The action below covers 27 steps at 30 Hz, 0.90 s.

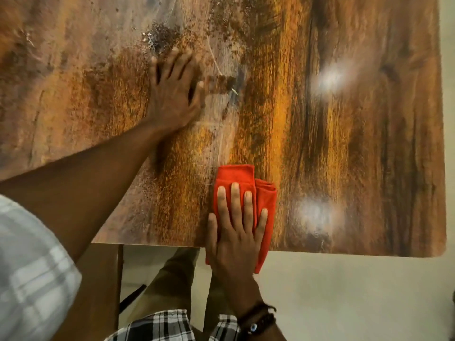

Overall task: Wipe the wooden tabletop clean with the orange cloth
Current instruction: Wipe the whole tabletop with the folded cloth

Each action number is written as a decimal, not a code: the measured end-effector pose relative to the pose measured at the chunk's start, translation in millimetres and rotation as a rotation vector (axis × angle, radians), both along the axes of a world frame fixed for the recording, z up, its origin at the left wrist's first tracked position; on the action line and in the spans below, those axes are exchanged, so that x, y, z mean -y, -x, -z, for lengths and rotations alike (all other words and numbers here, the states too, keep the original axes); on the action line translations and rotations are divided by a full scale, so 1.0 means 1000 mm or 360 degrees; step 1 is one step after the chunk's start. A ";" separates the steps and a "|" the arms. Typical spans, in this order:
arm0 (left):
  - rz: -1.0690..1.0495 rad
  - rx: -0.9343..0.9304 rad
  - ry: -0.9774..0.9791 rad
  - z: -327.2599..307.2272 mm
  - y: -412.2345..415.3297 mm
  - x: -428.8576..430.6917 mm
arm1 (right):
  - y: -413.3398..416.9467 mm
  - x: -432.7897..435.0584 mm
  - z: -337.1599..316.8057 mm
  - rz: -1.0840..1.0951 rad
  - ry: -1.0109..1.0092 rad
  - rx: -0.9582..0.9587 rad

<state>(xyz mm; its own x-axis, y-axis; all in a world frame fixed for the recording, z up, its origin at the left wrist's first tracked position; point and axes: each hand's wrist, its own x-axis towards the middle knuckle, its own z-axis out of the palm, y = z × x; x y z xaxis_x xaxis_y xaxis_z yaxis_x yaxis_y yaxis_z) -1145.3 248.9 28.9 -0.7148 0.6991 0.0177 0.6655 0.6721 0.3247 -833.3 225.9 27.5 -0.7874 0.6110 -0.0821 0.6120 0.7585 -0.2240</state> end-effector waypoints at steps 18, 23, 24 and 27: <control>0.0064 -0.0035 0.0107 0.006 -0.001 -0.005 | 0.234 -0.163 0.006 0.0066 -0.0057 -0.0024; 0.0075 -0.0020 0.0108 0.002 -0.003 -0.006 | 0.198 -0.136 0.004 0.0019 -0.0053 -0.0082; 0.0072 -0.0021 0.0108 0.001 -0.002 -0.006 | 0.181 -0.121 0.002 0.0006 -0.0047 -0.0098; 0.0068 -0.0003 0.0113 0.001 0.000 -0.005 | 0.113 -0.064 -0.004 -0.0049 0.0007 -0.0089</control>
